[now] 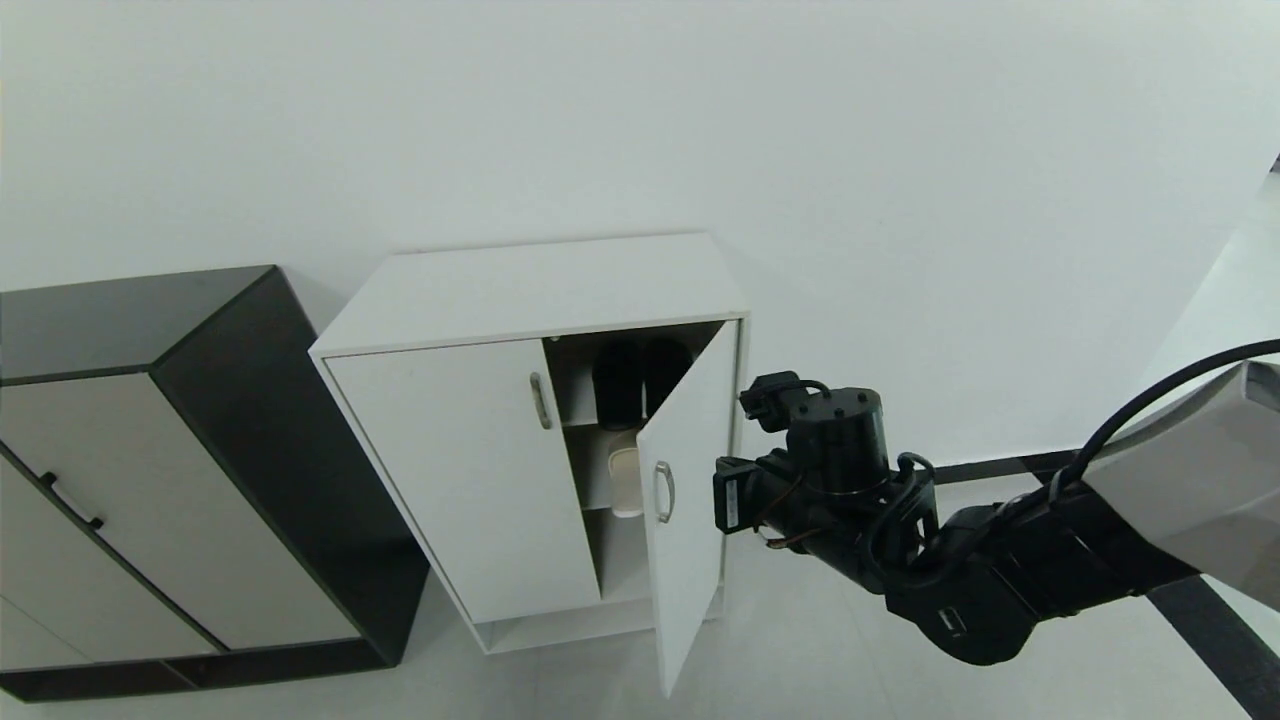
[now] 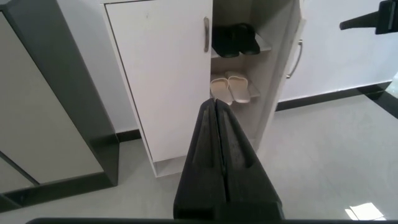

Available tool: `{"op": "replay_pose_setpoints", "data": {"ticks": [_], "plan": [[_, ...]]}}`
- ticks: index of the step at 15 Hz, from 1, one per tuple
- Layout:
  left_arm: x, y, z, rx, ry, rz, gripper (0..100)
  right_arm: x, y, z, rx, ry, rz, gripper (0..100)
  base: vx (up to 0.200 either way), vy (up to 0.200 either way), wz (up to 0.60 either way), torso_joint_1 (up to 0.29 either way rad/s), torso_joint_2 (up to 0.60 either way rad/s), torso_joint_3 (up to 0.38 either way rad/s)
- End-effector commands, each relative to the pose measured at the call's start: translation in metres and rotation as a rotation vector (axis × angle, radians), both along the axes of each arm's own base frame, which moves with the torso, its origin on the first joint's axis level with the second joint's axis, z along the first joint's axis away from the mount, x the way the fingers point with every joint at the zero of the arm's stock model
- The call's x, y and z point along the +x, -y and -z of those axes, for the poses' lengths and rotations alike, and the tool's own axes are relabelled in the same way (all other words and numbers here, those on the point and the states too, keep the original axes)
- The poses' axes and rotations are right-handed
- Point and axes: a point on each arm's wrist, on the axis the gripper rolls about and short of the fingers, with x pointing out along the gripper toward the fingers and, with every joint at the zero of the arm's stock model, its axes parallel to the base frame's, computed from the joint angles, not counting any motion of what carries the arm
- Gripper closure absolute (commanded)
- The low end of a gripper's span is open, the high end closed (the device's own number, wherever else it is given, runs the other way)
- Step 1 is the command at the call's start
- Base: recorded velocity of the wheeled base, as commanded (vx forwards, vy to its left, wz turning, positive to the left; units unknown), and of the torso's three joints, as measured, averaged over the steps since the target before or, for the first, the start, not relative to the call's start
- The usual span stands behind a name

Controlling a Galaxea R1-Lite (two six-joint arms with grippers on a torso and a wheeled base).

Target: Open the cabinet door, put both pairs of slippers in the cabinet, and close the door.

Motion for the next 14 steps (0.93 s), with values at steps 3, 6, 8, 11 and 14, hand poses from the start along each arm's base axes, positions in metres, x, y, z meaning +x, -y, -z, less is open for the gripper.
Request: {"op": "replay_pose_setpoints", "data": {"ticks": [3, 6, 8, 11, 14], "plan": [[0.0, 0.0, 0.0, -0.001, 0.0, -0.001, 100, -0.0099, 0.0018, -0.0032, -0.011, 0.014, -0.019, 100, 0.0, 0.0, 0.0, 0.0, 0.0, 0.0], [0.0, 0.0, 0.0, -0.004, 0.0, -0.001, 100, -0.0115, 0.0042, 0.0007, -0.029, 0.007, -0.022, 100, 0.0, 0.0, 0.0, 0.0, 0.0, 0.0], [0.0, 0.0, 0.0, -0.004, 0.0, -0.001, 100, -0.0121, 0.0055, -0.0015, -0.019, 0.02, -0.02, 100, 0.0, 0.0, 0.0, 0.0, 0.0, 0.0], [0.0, 0.0, 0.0, -0.004, 0.0, -0.001, 100, -0.0131, 0.0057, -0.0002, -0.026, 0.019, -0.023, 100, 0.0, 0.0, 0.6, 0.001, 0.0, 0.002], [0.0, 0.0, 0.0, -0.004, 0.0, -0.001, 100, -0.014, 0.0066, 0.002, -0.031, 0.013, -0.025, 100, 0.0, 0.0, 0.6, 0.004, 0.01, 0.004]]}}
